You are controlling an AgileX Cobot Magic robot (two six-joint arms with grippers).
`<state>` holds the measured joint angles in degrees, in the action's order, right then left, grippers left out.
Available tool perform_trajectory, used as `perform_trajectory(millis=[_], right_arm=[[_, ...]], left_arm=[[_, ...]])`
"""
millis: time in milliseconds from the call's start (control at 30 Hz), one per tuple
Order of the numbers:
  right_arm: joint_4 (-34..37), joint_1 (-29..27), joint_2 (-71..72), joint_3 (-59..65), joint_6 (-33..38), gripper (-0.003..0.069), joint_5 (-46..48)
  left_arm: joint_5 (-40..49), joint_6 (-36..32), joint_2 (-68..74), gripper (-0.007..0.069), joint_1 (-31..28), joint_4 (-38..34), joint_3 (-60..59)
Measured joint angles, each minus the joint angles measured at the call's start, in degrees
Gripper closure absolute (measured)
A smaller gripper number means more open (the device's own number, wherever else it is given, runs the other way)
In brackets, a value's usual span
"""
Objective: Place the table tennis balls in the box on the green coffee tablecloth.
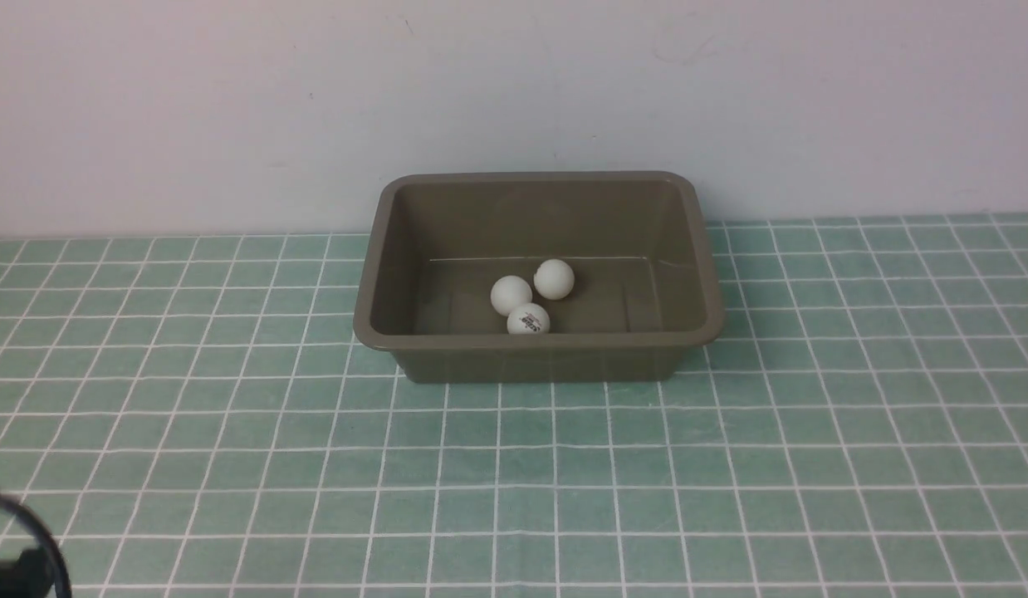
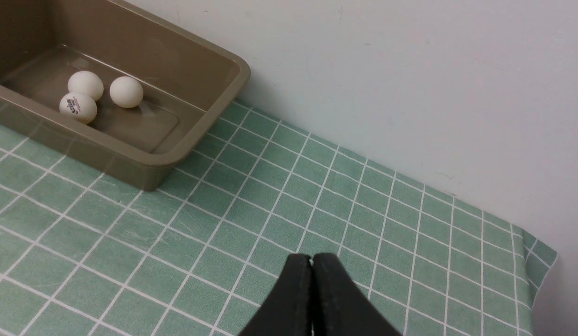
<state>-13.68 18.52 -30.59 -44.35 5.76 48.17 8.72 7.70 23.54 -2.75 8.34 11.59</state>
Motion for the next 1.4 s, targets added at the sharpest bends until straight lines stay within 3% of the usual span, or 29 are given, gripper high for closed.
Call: perform_trajectory(millis=[367, 1400], right_arm=[[0.0, 0.0, 0.0, 0.0, 0.0, 0.0675, 0.0], [-0.1, 0.0, 0.0, 0.0, 0.0, 0.0675, 0.0]], left_arm=[[3.3, 0.0, -19.6, 0.0629, 0.0, 1.1, -11.0], [6.6, 0.5, -24.2, 0.0629, 0.0, 2.4, -13.2]])
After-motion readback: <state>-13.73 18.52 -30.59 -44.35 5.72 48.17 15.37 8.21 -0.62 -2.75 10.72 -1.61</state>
